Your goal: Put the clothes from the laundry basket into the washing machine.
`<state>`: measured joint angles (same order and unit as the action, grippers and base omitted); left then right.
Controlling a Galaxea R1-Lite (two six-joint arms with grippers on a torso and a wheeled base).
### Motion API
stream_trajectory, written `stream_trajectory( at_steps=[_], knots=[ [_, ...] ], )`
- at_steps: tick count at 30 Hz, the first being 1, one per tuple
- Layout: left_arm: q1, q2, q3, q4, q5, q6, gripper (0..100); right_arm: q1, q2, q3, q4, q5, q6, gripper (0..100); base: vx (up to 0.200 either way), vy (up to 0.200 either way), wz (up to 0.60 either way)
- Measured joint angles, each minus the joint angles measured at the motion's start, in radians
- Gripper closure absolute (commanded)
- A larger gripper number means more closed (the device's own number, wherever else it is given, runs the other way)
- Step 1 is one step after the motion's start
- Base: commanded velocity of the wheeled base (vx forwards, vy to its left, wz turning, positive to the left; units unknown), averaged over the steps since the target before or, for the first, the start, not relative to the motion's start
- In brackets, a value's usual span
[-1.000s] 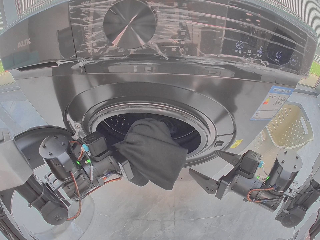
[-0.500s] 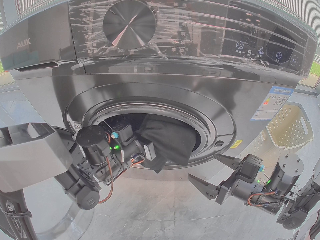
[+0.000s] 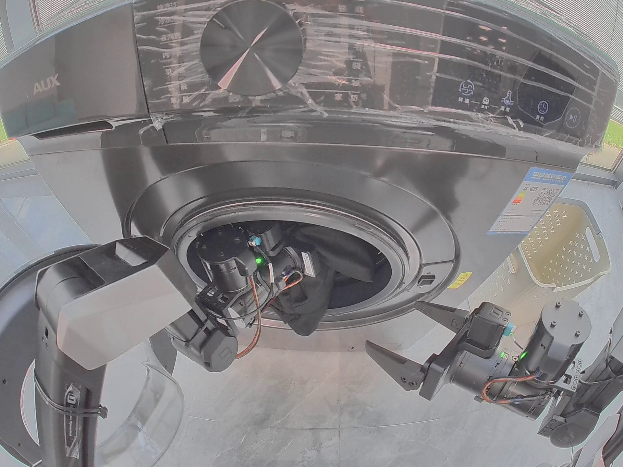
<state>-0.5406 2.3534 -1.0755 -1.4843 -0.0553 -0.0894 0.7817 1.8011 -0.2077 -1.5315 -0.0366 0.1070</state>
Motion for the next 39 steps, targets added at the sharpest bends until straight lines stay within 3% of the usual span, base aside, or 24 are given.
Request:
stream_trajectory(
  at_steps=[9,18,19,22,27,30,35,39],
  knots=[
    [0.036,0.086,-0.235,0.157,0.015,-0.007,100,0.000,0.004,0.001,-0.001,0.000,0.000,0,0.000,0.000,0.00],
    [0.066,0.131,-0.450,0.310,0.058,-0.051,100,-0.001,0.007,0.001,-0.001,0.000,0.001,0,0.000,0.000,0.00],
    [0.067,0.136,-0.467,0.323,0.064,-0.054,0,-0.001,0.007,0.001,-0.001,0.001,0.002,0,0.000,0.000,0.00],
    [0.068,0.143,-0.491,0.332,0.077,-0.070,0,-0.001,0.007,0.000,-0.001,0.000,0.002,0,0.000,0.000,0.00],
    [0.061,0.129,-0.477,0.357,0.086,-0.142,0,-0.001,0.008,0.000,-0.002,0.001,0.001,0,0.000,0.000,0.00],
    [0.055,0.097,-0.439,0.451,0.086,-0.180,0,-0.001,0.008,0.000,-0.001,0.000,0.001,0,0.000,0.000,0.00],
    [0.049,0.049,-0.376,0.601,0.083,-0.204,0,-0.001,0.008,0.000,-0.001,0.000,0.001,0,0.000,0.000,0.00],
    [0.036,0.021,-0.314,0.666,0.080,-0.184,0,-0.001,0.008,-0.001,-0.001,0.000,0.000,0,0.000,0.000,0.00]
  ],
)
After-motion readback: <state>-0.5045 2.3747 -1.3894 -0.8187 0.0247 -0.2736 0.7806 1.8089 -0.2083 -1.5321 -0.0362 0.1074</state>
